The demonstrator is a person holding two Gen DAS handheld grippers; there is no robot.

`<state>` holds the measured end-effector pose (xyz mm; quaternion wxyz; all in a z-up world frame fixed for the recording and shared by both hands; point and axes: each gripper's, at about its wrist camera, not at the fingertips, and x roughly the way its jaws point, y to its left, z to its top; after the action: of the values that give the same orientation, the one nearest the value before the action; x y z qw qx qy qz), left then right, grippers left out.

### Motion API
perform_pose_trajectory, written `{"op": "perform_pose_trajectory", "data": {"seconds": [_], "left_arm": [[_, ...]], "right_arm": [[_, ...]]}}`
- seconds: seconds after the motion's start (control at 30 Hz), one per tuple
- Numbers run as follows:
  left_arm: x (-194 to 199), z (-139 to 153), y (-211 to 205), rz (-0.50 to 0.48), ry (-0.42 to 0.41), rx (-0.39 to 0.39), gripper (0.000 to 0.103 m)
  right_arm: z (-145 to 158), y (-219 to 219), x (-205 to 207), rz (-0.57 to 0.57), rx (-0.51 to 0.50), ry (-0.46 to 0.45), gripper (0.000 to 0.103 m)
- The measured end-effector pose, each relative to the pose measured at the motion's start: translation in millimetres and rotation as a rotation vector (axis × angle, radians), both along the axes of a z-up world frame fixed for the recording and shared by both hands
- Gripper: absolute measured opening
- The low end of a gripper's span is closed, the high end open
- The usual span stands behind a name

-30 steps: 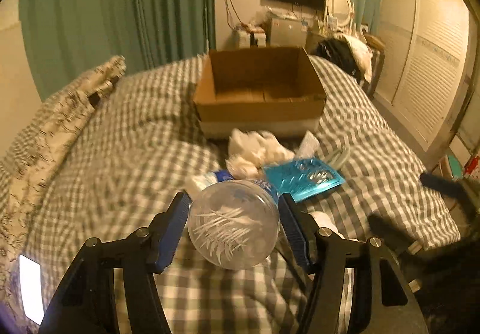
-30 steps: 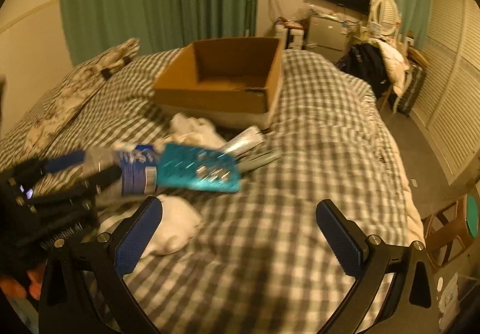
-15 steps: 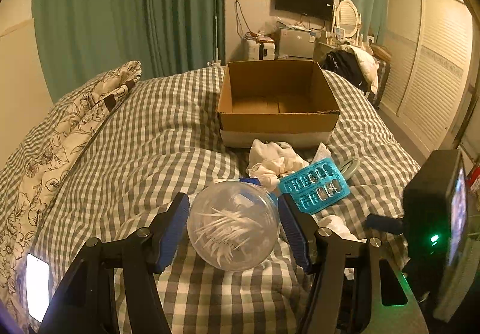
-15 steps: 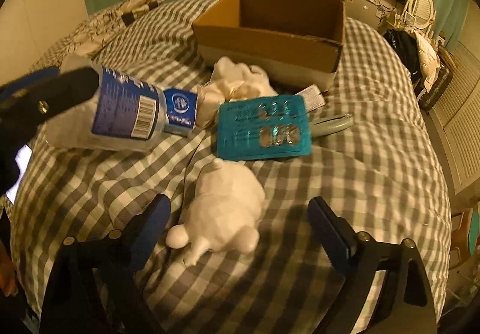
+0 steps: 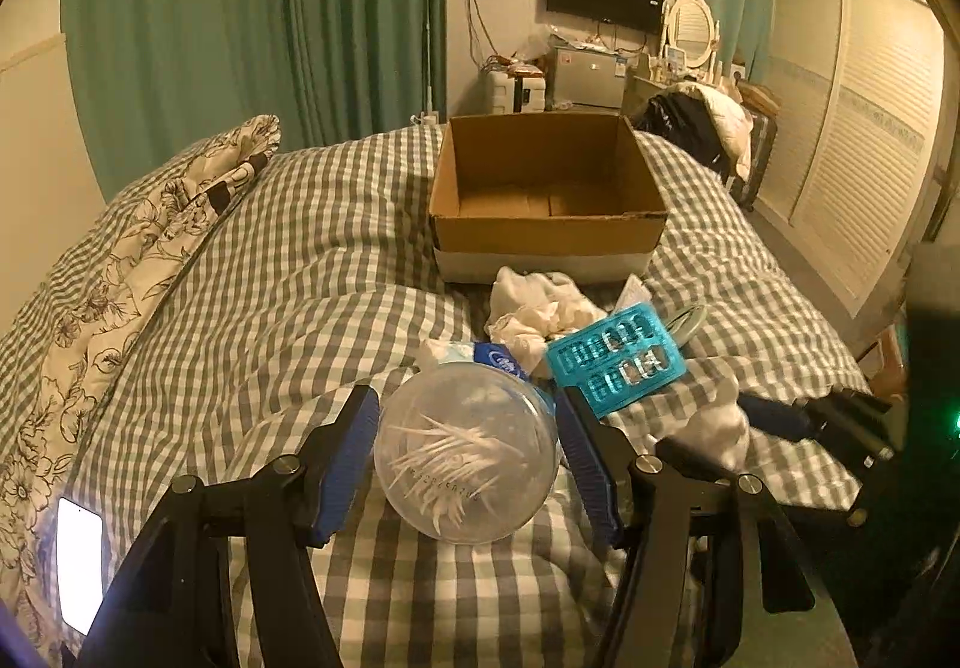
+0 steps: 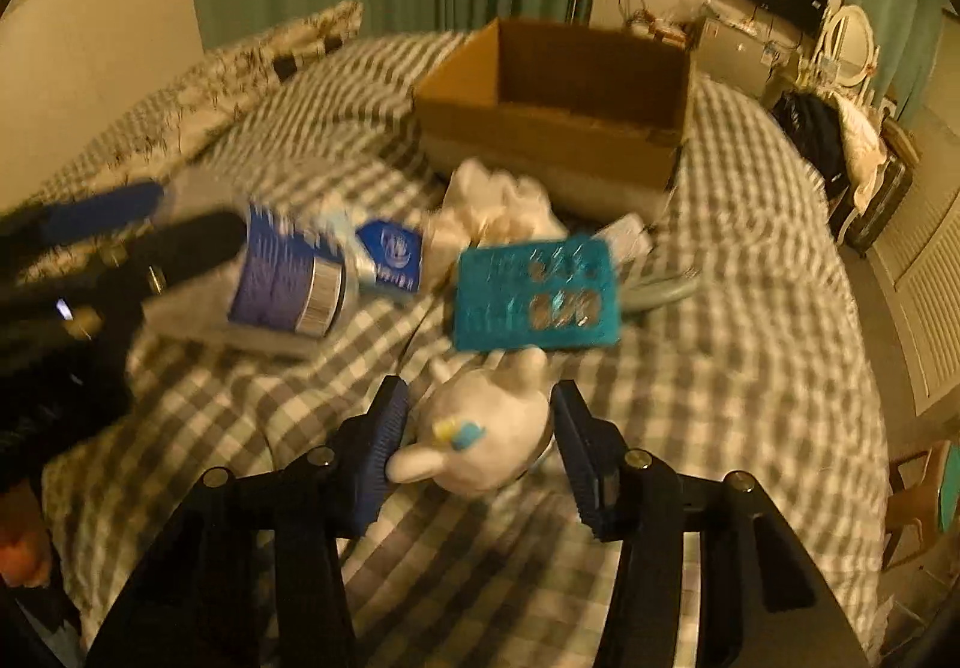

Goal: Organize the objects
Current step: 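Carry the container and plush figure into the cardboard box and open both tools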

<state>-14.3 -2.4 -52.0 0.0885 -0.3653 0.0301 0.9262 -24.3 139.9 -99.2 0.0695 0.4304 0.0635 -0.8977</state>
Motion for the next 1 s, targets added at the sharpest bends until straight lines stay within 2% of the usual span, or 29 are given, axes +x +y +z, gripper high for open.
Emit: {"op": "perform_pose_trajectory", "data": {"seconds": [0.07,0.1,0.13,0.27,0.4,0.5,0.53,0.57,0.63,0.7,0.87,0.93,1.0], "left_arm": [[2.0,4.7,1.0,-0.004,0.008,0.008,0.061],[2.7,7.2,1.4,-0.006,0.014,0.014,0.045],[2.3,9.9,1.5,-0.003,0.013,0.014,0.010],[-3.6,18.6,2.1,-0.022,0.002,0.042,0.009],[-8.7,6.7,4.2,-0.031,-0.026,0.039,0.009],[-14.5,-11.6,5.1,-0.021,-0.067,0.019,0.016],[-17.5,-18.5,6.5,-0.017,-0.087,0.007,0.034],[-19.0,-22.8,7.0,-0.009,-0.096,-0.001,0.063],[-19.9,-30.4,9.2,0.011,-0.093,-0.010,0.090],[-19.2,-37.0,14.5,-0.005,-0.083,-0.028,0.092],[-34.0,-61.5,20.4,0.001,-0.133,-0.088,0.095],[-45.7,-73.9,15.1,0.004,-0.189,-0.046,0.100],[-51.4,-78.4,13.6,-0.003,-0.211,-0.009,0.102]], "right_arm": [[11.8,6.1,3.5,-0.008,-0.001,0.029,0.048],[15.8,8.3,3.3,-0.011,-0.005,0.034,0.048],[18.4,10.8,3.4,-0.013,-0.010,0.039,0.048],[33.7,20.4,5.0,-0.016,-0.036,0.067,0.048],[49.7,29.8,4.6,-0.028,-0.047,0.101,0.048],[47.1,35.0,3.2,-0.035,-0.058,0.101,0.048],[44.6,36.4,2.9,-0.037,-0.062,0.097,0.048],[41.1,37.2,2.0,-0.040,-0.067,0.091,0.048],[34.4,38.6,0.0,-0.044,-0.073,0.076,0.048],[29.1,40.5,-1.7,-0.046,-0.076,0.065,0.048],[21.2,47.7,-7.0,-0.059,-0.079,0.052,0.048],[18.2,50.7,-8.3,-0.058,-0.085,0.047,0.048],[14.2,53.1,-10.2,-0.054,-0.093,0.039,0.048]]}}
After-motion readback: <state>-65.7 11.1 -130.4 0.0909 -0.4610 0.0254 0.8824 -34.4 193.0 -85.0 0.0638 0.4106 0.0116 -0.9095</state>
